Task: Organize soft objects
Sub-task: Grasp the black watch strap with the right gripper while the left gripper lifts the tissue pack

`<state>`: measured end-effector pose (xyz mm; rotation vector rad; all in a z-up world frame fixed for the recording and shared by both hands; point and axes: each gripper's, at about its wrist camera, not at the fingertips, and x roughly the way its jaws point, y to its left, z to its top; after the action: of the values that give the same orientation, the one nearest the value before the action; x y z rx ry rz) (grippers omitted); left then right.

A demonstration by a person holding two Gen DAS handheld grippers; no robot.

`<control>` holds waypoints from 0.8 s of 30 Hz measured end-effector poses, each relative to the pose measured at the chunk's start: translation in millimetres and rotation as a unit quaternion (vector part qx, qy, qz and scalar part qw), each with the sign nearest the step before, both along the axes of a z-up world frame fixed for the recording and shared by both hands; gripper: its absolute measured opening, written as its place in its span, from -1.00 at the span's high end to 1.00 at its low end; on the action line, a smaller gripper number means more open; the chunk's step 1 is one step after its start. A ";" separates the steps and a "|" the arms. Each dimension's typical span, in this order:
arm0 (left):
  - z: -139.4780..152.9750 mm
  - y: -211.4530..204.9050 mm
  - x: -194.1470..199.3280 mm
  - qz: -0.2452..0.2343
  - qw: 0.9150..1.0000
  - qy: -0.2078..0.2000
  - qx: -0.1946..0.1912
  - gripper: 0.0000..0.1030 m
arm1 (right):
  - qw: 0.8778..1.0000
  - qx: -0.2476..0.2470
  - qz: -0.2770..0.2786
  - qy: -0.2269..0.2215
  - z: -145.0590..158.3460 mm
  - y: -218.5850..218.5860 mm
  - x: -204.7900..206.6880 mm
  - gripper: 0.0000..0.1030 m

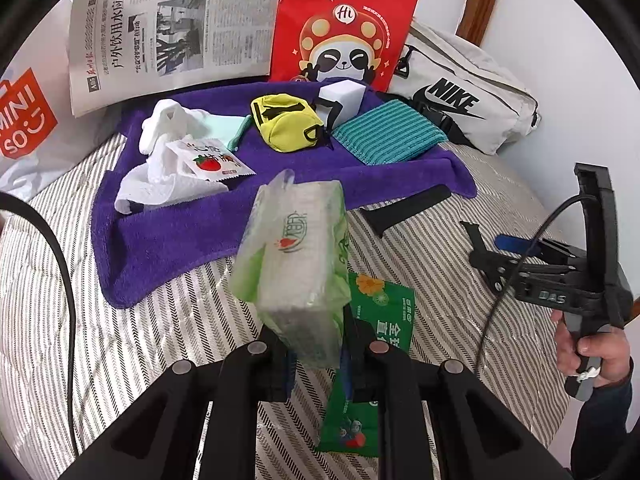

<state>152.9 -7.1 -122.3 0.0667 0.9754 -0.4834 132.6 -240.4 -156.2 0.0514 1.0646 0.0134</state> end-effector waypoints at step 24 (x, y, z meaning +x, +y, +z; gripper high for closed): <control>-11.0 -10.1 1.1 -0.010 1.000 0.011 -0.007 0.68 | 1.000 -0.009 0.020 0.013 4.4 -16.6 -4.0 0.59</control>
<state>154.0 -17.2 -133.3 0.0576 0.9934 -0.5102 128.6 -257.0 -151.7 0.0143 1.0915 0.0386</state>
